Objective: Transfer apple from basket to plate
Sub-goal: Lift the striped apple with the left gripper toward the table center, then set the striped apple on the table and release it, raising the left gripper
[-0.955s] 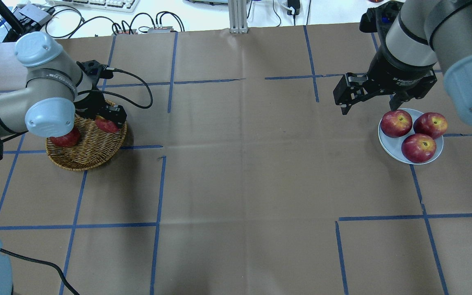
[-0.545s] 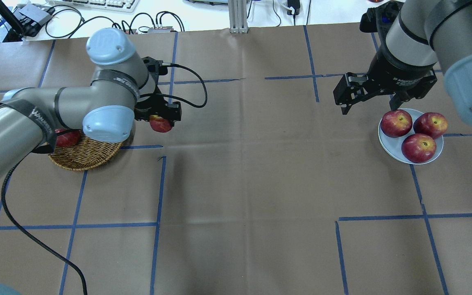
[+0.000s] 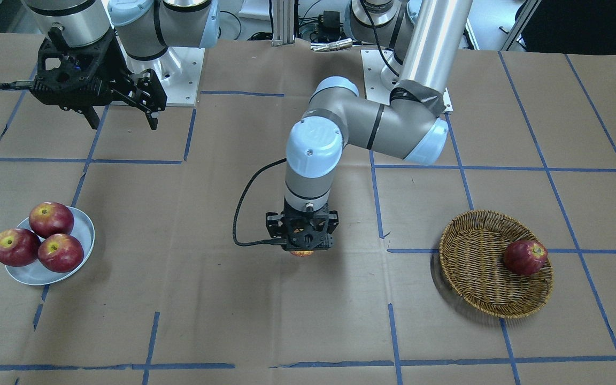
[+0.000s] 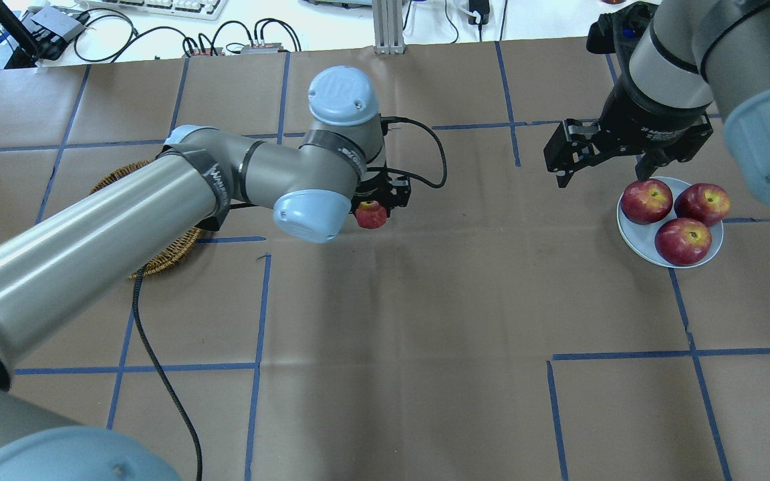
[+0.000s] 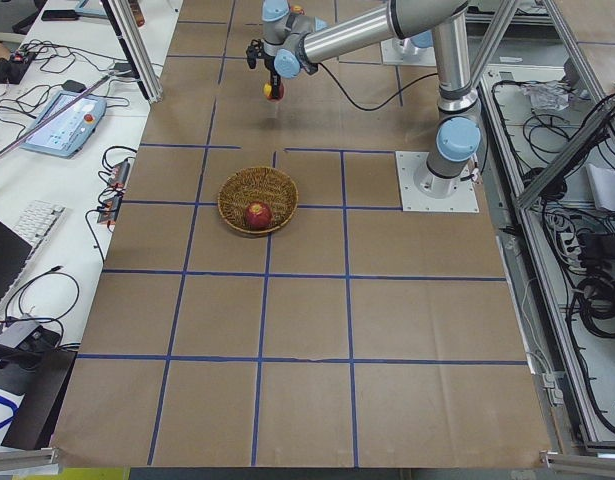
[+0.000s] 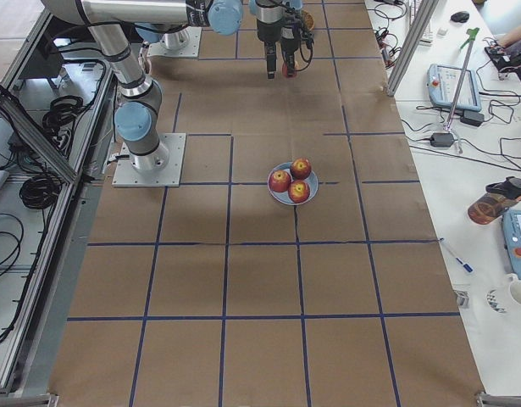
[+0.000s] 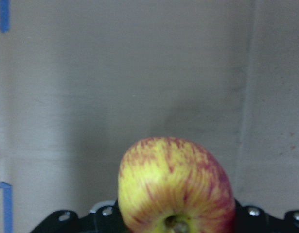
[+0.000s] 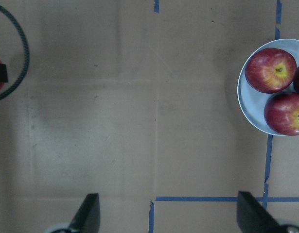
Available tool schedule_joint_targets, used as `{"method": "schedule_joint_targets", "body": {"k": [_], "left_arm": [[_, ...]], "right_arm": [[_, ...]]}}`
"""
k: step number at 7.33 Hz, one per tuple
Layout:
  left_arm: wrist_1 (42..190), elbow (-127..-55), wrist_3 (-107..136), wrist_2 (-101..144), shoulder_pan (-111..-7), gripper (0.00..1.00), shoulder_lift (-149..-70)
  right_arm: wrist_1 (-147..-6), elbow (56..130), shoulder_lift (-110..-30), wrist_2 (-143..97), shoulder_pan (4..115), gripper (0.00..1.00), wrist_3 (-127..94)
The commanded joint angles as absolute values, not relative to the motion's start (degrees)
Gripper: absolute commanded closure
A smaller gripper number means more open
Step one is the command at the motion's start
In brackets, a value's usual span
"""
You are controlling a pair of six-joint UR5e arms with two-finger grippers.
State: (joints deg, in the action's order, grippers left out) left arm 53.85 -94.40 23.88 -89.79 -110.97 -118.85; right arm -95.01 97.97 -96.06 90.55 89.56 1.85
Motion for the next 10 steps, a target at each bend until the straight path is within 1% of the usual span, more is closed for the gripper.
{"method": "schedule_joint_targets", "body": {"k": [1,2,4,6,7,9,10], "left_arm": [[53.6,-93.0,25.8,-90.2,-113.6,0.96,-122.3],[53.6,-93.0,25.9,-89.7,-113.6,0.94,-122.3],[53.1,-92.7,26.6,-89.6,-113.6,0.92,-123.2],[52.7,-92.7,26.6,-89.6,-113.6,0.84,-123.7],[52.7,-92.8,26.6,-90.0,-113.6,0.71,-123.7],[52.7,-92.9,26.9,-90.3,-113.6,0.03,-123.7],[53.0,-92.9,26.9,-90.1,-113.6,0.02,-123.0]], "right_arm": [[-95.0,98.0,-96.1,90.5,89.6,0.0,1.8],[-95.0,98.0,-96.1,90.5,89.6,0.0,1.9],[-95.0,98.0,-96.1,90.5,89.6,0.0,1.8],[-95.0,98.0,-96.1,90.5,89.6,0.0,1.8],[-95.0,98.0,-96.1,90.5,89.6,0.0,1.8],[-95.1,98.0,-96.0,90.5,89.6,0.0,1.9],[-94.8,98.0,-96.1,90.7,89.6,0.0,1.8]]}}
